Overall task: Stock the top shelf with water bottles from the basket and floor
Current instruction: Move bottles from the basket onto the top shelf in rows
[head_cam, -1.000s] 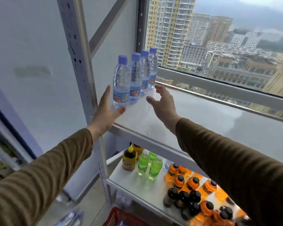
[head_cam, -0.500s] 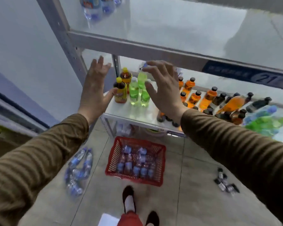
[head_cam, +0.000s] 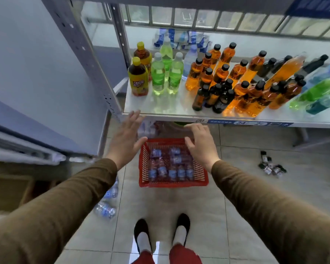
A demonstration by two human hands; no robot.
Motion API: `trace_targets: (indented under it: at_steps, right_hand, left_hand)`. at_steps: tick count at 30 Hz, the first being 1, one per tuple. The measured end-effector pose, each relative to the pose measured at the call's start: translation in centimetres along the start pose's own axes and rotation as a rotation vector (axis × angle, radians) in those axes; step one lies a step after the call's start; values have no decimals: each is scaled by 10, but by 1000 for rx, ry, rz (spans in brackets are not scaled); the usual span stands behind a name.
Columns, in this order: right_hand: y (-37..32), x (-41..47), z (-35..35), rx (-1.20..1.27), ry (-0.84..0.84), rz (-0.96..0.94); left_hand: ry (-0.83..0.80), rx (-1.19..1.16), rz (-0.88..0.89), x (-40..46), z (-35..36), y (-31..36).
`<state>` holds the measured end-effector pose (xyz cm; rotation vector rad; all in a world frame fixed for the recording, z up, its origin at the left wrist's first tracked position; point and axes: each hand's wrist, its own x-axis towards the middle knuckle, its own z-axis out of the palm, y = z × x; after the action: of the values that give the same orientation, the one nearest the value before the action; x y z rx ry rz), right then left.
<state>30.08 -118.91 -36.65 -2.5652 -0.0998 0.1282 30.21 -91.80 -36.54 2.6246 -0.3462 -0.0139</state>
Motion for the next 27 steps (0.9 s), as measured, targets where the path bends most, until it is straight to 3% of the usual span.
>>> trace_targets:
  at_steps: [7, 12, 17, 27]
  right_hand:
    - [88, -18, 101, 337, -171, 629]
    - [157, -10, 183, 677, -127, 970]
    - [208, 4, 261, 892, -43, 1102]
    - [309, 32, 400, 1108, 20, 1192]
  left_hand:
    - [-413, 38, -147, -1, 120, -60]
    - [-578, 112, -171, 19, 207, -97]
    - [-684, 147, -151, 43, 296, -130]
    - [-682, 210, -71, 91, 467, -216]
